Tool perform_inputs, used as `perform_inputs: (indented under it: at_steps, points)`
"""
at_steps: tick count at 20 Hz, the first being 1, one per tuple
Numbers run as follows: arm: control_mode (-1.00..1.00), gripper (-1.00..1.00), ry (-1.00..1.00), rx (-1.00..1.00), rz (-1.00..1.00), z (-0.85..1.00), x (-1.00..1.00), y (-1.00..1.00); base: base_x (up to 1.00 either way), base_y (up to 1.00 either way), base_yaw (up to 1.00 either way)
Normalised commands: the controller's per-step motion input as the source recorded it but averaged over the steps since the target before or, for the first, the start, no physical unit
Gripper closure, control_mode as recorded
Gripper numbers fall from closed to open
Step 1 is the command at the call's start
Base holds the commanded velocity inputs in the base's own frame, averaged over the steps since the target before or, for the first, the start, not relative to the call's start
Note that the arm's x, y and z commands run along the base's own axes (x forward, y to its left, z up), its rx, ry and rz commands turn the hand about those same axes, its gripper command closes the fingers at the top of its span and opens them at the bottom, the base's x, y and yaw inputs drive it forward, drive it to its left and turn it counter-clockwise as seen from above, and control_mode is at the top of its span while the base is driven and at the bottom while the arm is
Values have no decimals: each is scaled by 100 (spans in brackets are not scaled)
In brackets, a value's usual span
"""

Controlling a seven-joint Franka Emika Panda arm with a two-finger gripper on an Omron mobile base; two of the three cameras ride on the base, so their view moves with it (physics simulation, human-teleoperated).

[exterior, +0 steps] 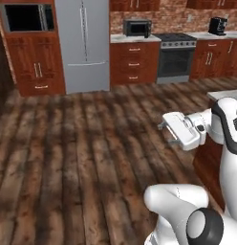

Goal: There is a wine glass and glass cup on the dining counter. Place the wine bottle next to the wine glass and the juice bottle next to the glass cup.

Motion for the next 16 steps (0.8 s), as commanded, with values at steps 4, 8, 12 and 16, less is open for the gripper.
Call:
perform_inputs:
  at_steps: [4,8,12,16]
  points:
    - [100,-100,0,0,0,0,0,0,100,11,-40]
    - [100,-100,0,0,0,0,0,0,100,1,-35]
    - [100,-100,0,0,0,0,0,0,100,1,-30]
    - [100,-100,0,0,0,0,0,0,100,0,-22]
